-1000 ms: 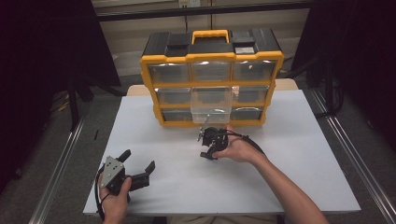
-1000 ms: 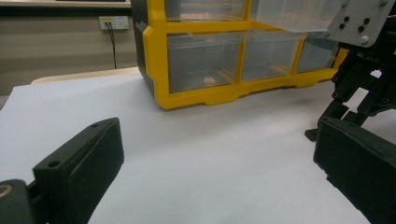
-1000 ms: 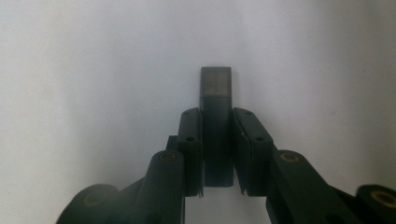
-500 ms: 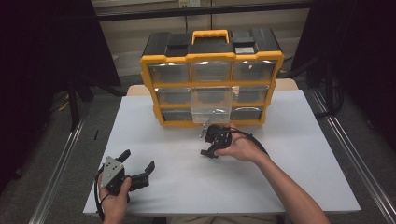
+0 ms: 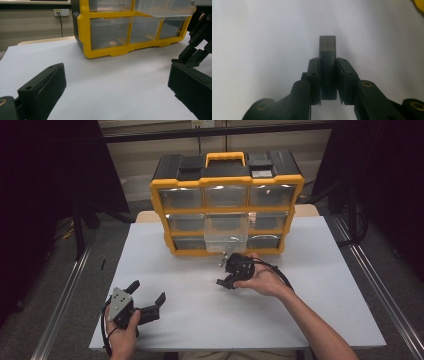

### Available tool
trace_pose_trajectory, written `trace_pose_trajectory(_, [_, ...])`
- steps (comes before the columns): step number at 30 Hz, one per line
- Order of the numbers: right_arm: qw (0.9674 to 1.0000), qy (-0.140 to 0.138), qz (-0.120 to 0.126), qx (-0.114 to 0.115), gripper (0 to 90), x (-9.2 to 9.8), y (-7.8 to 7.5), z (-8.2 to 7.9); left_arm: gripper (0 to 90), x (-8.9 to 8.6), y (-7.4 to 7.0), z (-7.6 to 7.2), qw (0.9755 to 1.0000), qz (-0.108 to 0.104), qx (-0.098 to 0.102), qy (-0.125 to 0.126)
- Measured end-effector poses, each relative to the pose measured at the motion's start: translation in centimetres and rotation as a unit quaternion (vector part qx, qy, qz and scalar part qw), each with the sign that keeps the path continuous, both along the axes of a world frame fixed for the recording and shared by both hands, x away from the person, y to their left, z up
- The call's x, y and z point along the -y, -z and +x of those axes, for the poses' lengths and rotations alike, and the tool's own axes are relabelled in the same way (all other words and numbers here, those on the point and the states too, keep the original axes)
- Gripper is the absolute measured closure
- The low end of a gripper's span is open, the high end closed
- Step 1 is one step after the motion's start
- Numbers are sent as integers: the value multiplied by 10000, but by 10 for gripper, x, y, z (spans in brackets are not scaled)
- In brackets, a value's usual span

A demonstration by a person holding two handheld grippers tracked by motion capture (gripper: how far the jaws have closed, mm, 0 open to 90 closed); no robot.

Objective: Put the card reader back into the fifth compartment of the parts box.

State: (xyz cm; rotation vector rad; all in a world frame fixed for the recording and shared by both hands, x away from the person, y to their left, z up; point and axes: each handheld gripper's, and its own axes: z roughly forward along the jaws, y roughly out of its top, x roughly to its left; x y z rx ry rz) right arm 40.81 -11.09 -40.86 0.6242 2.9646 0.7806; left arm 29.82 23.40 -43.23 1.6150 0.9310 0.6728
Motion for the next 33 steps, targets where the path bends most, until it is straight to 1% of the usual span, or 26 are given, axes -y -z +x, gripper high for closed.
trace_pose_trajectory(1, [10000, 64, 60, 13, 741, 2, -1, -1, 18, 0, 0, 0, 10000, 1, 1, 1])
trace_pose_trajectory(2, [9998, 106, 183, 44, 741, 6, -1, -1, 17, 0, 0, 0, 10000, -4, 5, -4])
trace_pose_trajectory(3, [9998, 106, 183, 44, 741, 6, -1, -1, 18, 0, 0, 0, 10000, -4, 5, -4])
trace_pose_trajectory(4, [9996, 117, 238, 50, 741, 7, 0, -1, 18, 0, 0, 0, 10000, -4, 9, -6])
trace_pose_trajectory(5, [9995, 170, 247, 29, 741, 9, 0, -2, 18, 0, 0, 0, 10000, -2, 4, -6])
trace_pose_trajectory(6, [9993, 149, 332, 55, 741, 10, 0, -3, 17, 0, 0, 0, 10000, 4, 2, -7])
trace_pose_trajectory(7, [9993, 149, 332, 55, 741, 10, 0, -3, 18, 0, 0, 0, 10000, 4, 2, -7])
trace_pose_trajectory(8, [9988, 200, 439, 37, 741, 11, -1, -6, 18, 0, 0, 0, 10000, -19, -6, -21])
trace_pose_trajectory(9, [9988, 200, 439, 37, 741, 11, -1, -6, 18, 0, 0, 0, 10000, 6, -1, -35])
trace_pose_trajectory(10, [9985, 184, 518, 47, 741, 10, -3, -8, 18, 0, 1, 0, 10000, 35, -17, -26])
trace_pose_trajectory(11, [9985, 197, 501, 48, 741, 9, -4, -9, 17, -1, 0, -1, 10000, 31, -23, -29])
trace_pose_trajectory(12, [9981, 116, 585, 127, 741, 9, -5, -9, 18, 0, 0, -1, 10000, -11, -4, -42])
trace_pose_trajectory(13, [9979, 107, 624, 102, 741, 9, -6, -10, 18, 0, 0, -1, 10000, -11, -4, -42])
trace_pose_trajectory(16, [9978, 91, 639, 142, 741, 9, -8, -14, 18, -2, -1, -2, 10000, 9, 26, -41])
trace_pose_trajectory(18, [9971, 55, 736, 180, 741, 10, -9, -17, 18, -2, -1, -2, 10000, -2, 31, -52])
trace_pose_trajectory(19, [9964, 35, 810, 263, 741, 10, -11, -21, 17, -2, 0, -2, 10000, -36, 29, -62])
trace_pose_trajectory(22, [9961, 14, 836, 274, 741, 9, -13, -23, 17, -2, -1, -2, 10000, -21, 24, -47])
trace_pose_trajectory(25, [9953, -50, 922, 305, 741, 10, -16, -28, 17, -2, -1, -3, 10000, -43, 30, -28])
trace_pose_trajectory(27, [9947, -56, 969, 336, 741, 12, -17, -30, 18, -2, -1, -2, 10000, -60, 26, -35])
trace_pose_trajectory(29, [9947, -42, 966, 353, 741, 12, -18, -30, 17, -2, -1, -2, 10000, -64, 27, -37])
trace_pose_trajectory(30, [9944, -26, 967, 425, 741, 13, -19, -31, 17, -2, -1, -2, 10000, -65, 32, -35])
trace_pose_trajectory(31, [9943, -8, 973, 447, 741, 14, -19, -32, 17, -2, -1, -3, 10000, -59, 29, -24])
trace_pose_trajectory(32, [9934, -16, 1049, 459, 741, 16, -21, -32, 17, -2, -1, -3, 10000, -50, 28, -14])
trace_pose_trajectory(33, [9932, 3, 1065, 466, 741, 16, -21, -32, 17, -2, -1, -3, 10000, -53, 30, -13])
